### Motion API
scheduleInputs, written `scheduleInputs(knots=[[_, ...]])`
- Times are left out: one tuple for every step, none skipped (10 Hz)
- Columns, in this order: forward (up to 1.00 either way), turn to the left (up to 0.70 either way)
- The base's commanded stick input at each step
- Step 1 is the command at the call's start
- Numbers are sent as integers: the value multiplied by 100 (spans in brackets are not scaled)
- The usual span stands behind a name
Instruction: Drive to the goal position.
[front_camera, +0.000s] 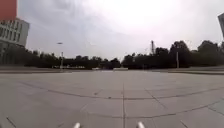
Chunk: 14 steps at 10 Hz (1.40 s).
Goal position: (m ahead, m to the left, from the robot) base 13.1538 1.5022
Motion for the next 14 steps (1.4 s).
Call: scheduleInputs(knots=[[50,0],[50,0],[50,0],[50,0],[50,0],[50,0],[50,0],[50,-1],[50,-2],[50,-4],[50,-4],[50,-4],[50,-4],[50,-4]])
